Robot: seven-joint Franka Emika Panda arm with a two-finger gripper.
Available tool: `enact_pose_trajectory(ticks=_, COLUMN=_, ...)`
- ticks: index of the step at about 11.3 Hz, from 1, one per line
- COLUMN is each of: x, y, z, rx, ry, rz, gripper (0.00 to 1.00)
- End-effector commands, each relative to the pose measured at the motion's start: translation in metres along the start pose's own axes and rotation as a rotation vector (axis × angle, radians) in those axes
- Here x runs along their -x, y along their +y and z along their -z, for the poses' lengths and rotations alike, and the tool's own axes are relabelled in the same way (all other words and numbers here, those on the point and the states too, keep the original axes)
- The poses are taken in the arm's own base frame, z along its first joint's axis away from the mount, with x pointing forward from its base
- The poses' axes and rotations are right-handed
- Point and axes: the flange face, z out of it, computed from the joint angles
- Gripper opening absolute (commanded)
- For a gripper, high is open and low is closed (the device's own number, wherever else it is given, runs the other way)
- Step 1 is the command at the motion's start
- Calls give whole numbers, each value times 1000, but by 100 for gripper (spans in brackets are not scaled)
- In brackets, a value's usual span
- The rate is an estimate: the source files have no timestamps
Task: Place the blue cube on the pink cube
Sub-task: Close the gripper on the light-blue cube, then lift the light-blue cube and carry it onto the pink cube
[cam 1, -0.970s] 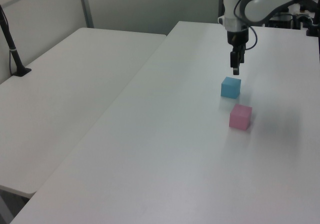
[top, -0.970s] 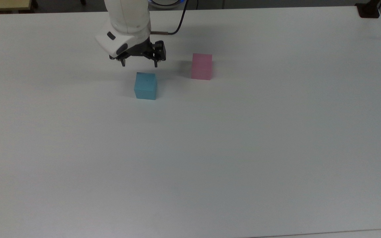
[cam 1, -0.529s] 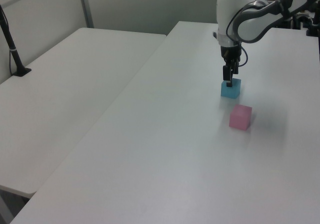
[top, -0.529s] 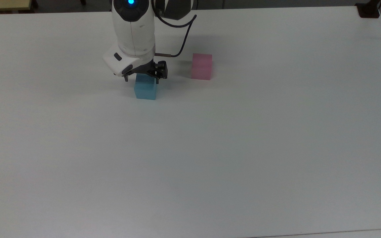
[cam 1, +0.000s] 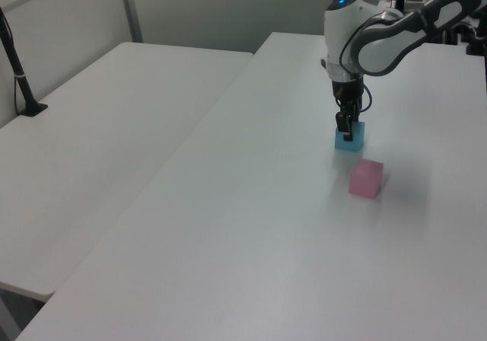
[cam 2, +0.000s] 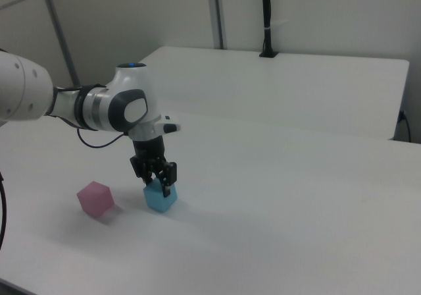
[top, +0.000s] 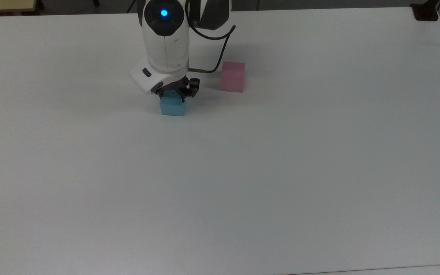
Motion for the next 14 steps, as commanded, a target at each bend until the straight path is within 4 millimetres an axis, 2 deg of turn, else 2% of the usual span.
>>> enact_pose_trajectory(ticks=1, x=18, y=-17, z=42, rx=15, ry=-13, rz=13, gripper=46)
enact_pose_trajectory(ticks=4, x=54, y=-67, z=85, rx=31, ry=-64, rz=109, gripper=46)
enact_pose_trajectory(ticks=6, x=68, y=-98, z=97, rx=31, ry=-65, rz=97, gripper=46)
enact_pose_trajectory(ticks=7, x=73, y=-119, z=96, rx=36, ry=-63, rz=83, gripper=46)
enact_pose_trajectory(ticks=8, x=76, y=-128, z=94, rx=40, ry=-63, rz=52, gripper=46)
enact_pose_trajectory(ticks=10, x=79, y=-136, z=85, rx=44, ry=-66, rz=13, gripper=46)
enact_pose_trajectory(ticks=11, x=81, y=-146, z=81, rx=47, ry=-65, rz=31, gripper=46)
enact_pose_trajectory(ticks=13, x=84, y=-151, z=77, rx=51, ry=-73, rz=41, gripper=47)
enact_pose_trajectory(ticks=14, x=83, y=-151, z=75, rx=54, ry=-77, rz=43, gripper=51)
